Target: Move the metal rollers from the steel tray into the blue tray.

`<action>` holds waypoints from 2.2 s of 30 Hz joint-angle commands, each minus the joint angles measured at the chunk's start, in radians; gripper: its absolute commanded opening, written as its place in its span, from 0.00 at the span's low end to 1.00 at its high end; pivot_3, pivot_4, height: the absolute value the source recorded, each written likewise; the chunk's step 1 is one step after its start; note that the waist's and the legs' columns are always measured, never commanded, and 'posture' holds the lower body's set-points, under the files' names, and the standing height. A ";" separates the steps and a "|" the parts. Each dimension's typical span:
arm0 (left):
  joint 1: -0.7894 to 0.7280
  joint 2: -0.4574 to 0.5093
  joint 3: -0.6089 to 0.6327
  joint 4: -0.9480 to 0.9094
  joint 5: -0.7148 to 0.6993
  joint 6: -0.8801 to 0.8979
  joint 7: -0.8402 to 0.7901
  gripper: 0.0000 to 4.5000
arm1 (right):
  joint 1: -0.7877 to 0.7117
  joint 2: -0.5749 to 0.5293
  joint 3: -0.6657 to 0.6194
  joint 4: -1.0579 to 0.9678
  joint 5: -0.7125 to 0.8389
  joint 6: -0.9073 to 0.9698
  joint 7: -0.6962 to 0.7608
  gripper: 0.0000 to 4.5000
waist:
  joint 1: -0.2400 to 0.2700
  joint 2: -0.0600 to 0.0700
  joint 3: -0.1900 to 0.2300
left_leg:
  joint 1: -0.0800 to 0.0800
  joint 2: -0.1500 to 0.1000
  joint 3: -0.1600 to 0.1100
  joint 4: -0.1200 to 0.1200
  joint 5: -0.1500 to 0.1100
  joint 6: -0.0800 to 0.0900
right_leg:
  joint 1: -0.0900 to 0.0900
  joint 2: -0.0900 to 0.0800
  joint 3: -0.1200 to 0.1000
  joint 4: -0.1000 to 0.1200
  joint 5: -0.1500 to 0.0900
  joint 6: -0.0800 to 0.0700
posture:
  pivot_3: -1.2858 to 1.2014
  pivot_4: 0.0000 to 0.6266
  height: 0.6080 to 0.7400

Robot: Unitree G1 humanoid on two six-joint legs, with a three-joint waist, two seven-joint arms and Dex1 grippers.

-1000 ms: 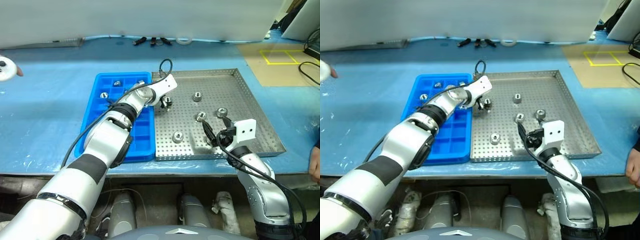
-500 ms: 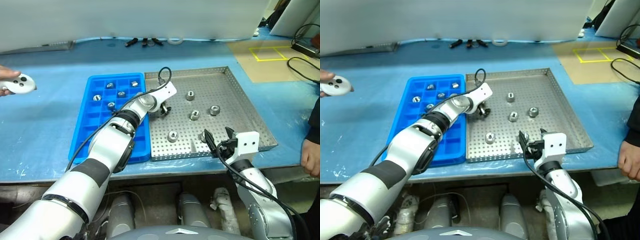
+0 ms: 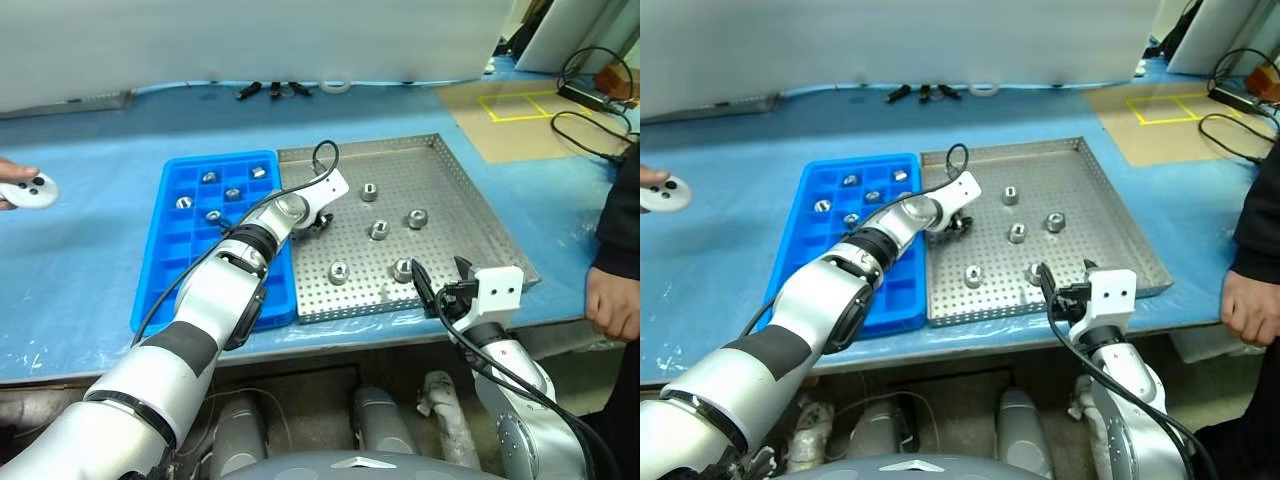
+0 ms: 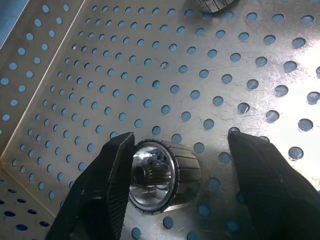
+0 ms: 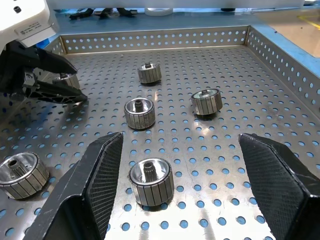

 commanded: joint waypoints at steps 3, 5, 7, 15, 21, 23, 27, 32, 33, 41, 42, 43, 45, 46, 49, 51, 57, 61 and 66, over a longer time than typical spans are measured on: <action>0.037 0.023 -0.024 0.039 0.044 0.051 -0.016 0.61 | -0.019 0.003 0.001 -0.013 -0.002 -0.016 0.002 0.87 | -0.020 0.000 0.000 | 0.000 -0.001 -0.001 0.000 0.000 0.001 | 0.001 -0.001 -0.001 -0.001 0.000 0.000 | 0.27 0.24 1.00; 0.039 0.029 -0.028 0.039 0.050 0.054 -0.035 0.61 | -0.025 0.002 0.000 -0.001 -0.002 -0.022 0.006 0.87 | -0.026 -0.001 -0.001 | 0.000 -0.001 -0.001 0.000 -0.001 0.001 | 0.001 -0.001 -0.001 -0.001 0.000 0.000 | 0.27 0.24 1.00; 0.041 0.032 -0.028 0.038 0.051 0.042 -0.068 0.57 | -0.032 0.001 -0.001 0.011 -0.003 -0.029 0.011 0.87 | -0.030 -0.001 -0.002 | 0.000 -0.001 -0.001 0.000 -0.001 0.001 | 0.001 -0.001 -0.001 -0.001 0.000 0.000 | 0.27 0.24 1.00; 0.034 0.045 -0.002 0.031 0.034 0.022 -0.160 0.35 | -0.059 -0.001 -0.007 0.062 -0.006 -0.060 0.024 0.87 | -0.048 0.000 -0.004 | -0.001 -0.001 -0.001 -0.002 -0.003 0.003 | 0.003 -0.002 -0.003 -0.006 0.000 0.000 | 0.28 0.24 1.00; -0.024 0.051 0.114 0.015 -0.082 -0.016 -0.299 0.35 | -0.083 -0.001 -0.007 0.084 -0.005 -0.070 0.031 0.87 | -0.046 0.001 -0.004 | -0.008 -0.002 -0.001 -0.003 -0.004 0.005 | -0.002 -0.005 -0.004 -0.008 0.004 -0.006 | 0.30 0.24 1.00; -0.043 0.066 0.136 0.011 -0.104 -0.029 -0.349 0.35 | -0.100 -0.002 -0.008 0.091 -0.003 -0.069 0.033 0.87 | -0.046 0.000 -0.004 | -0.013 -0.003 0.000 -0.002 -0.004 0.007 | -0.006 -0.007 -0.004 -0.008 0.004 -0.007 | 0.30 0.24 1.00; -0.084 0.094 0.174 0.003 -0.146 -0.049 -0.424 0.35 | -0.138 -0.004 -0.010 0.102 0.001 -0.062 0.036 0.87 | -0.043 0.000 -0.003 | -0.014 -0.005 0.001 -0.002 -0.005 0.010 | -0.008 -0.009 -0.004 -0.008 0.004 -0.007 | 0.31 0.24 1.00; -0.137 0.132 0.204 -0.008 -0.186 -0.078 -0.522 0.35 | -0.168 -0.003 -0.013 0.124 0.001 -0.065 0.040 0.87 | -0.034 0.000 -0.003 | -0.016 -0.004 0.001 -0.002 -0.004 0.012 | -0.010 -0.009 -0.004 -0.008 0.004 -0.007 | 0.32 0.24 1.00; -0.147 0.138 0.210 -0.011 -0.195 -0.085 -0.535 0.35 | -0.172 -0.003 -0.013 0.128 0.000 -0.066 0.041 0.87 | -0.032 0.000 -0.003 | -0.016 -0.004 0.001 -0.002 -0.004 0.012 | -0.010 -0.009 -0.004 -0.008 0.004 -0.007 | 0.32 0.24 1.00; -0.230 0.217 0.330 -0.050 -0.360 -0.040 -0.810 0.35 | -0.238 -0.019 -0.024 0.142 0.005 -0.068 0.056 0.87 | -0.010 0.000 -0.001 | -0.015 -0.004 0.003 -0.002 -0.004 0.011 | -0.010 -0.009 -0.003 -0.006 0.004 -0.007 | 0.33 0.24 1.00; -0.231 0.240 0.334 -0.060 -0.373 -0.038 -0.860 0.35 | -0.249 -0.024 -0.026 0.147 0.007 -0.066 0.061 0.87 | -0.009 0.000 0.000 | -0.014 -0.004 0.003 -0.002 -0.004 0.011 | -0.011 -0.009 -0.003 -0.005 0.004 -0.007 | 0.33 0.24 1.00; -0.228 0.259 0.330 -0.068 -0.375 -0.041 -0.890 0.35 | -0.259 -0.028 -0.027 0.152 0.010 -0.066 0.066 0.87 | -0.008 0.001 0.001 | -0.014 -0.003 0.004 -0.002 -0.004 0.011 | -0.011 -0.009 -0.003 -0.005 0.004 -0.007 | 0.33 0.24 1.00; -0.212 0.295 0.301 -0.074 -0.347 -0.068 -0.880 0.35 | -0.277 -0.031 -0.029 0.168 0.013 -0.069 0.071 0.87 | -0.005 0.001 0.002 | -0.013 -0.002 0.004 -0.002 -0.004 0.010 | -0.011 -0.009 -0.003 -0.004 0.004 -0.007 | 0.34 0.24 1.00; -0.200 0.305 0.281 -0.071 -0.323 -0.084 -0.841 0.35 | -0.284 -0.030 -0.027 0.177 0.013 -0.071 0.073 0.87 | 0.000 0.001 0.002 | -0.012 -0.002 0.004 -0.002 -0.005 0.010 | -0.011 -0.009 -0.003 -0.003 0.004 -0.007 | 0.35 0.24 1.00; -0.174 0.314 0.221 -0.064 -0.260 -0.141 -0.741 0.35 | -0.294 -0.019 -0.013 0.198 0.013 -0.079 0.080 0.87 | 0.021 0.001 0.002 | -0.012 -0.002 0.005 -0.002 -0.005 0.008 | -0.011 -0.009 -0.002 -0.002 0.004 -0.007 | 0.35 0.24 1.00; -0.169 0.296 0.196 -0.058 -0.236 -0.171 -0.665 0.35 | -0.293 -0.010 0.001 0.208 0.007 -0.085 0.083 0.87 | 0.042 0.001 0.002 | -0.012 -0.002 0.005 -0.002 -0.005 0.008 | -0.011 -0.009 -0.002 -0.001 0.004 -0.007 | 0.35 0.24 1.00; -0.174 0.212 0.171 -0.042 -0.229 -0.195 -0.665 0.69 | -0.285 0.002 0.000 0.210 0.002 -0.093 0.081 0.87 | 0.093 0.001 0.003 | -0.013 -0.002 0.005 -0.001 -0.005 0.008 | -0.011 -0.010 0.001 0.001 0.004 -0.007 | 0.34 0.24 1.00; -0.155 0.162 0.130 -0.027 -0.194 -0.199 -0.658 0.96 | -0.262 0.006 0.002 0.193 -0.006 -0.096 0.070 0.87 | 0.096 0.000 0.003 | -0.012 -0.002 0.005 0.000 -0.005 0.008 | -0.011 -0.010 0.001 0.002 0.004 -0.007 | 0.33 0.24 1.00; -0.118 0.102 0.034 0.000 -0.084 -0.182 -0.507 0.98 | -0.214 0.016 -0.009 0.150 -0.013 -0.097 0.041 0.87 | 0.085 0.001 0.003 | -0.011 -0.001 0.006 -0.001 -0.004 0.006 | -0.011 -0.009 0.001 0.003 0.004 -0.007 | 0.30 0.24 1.00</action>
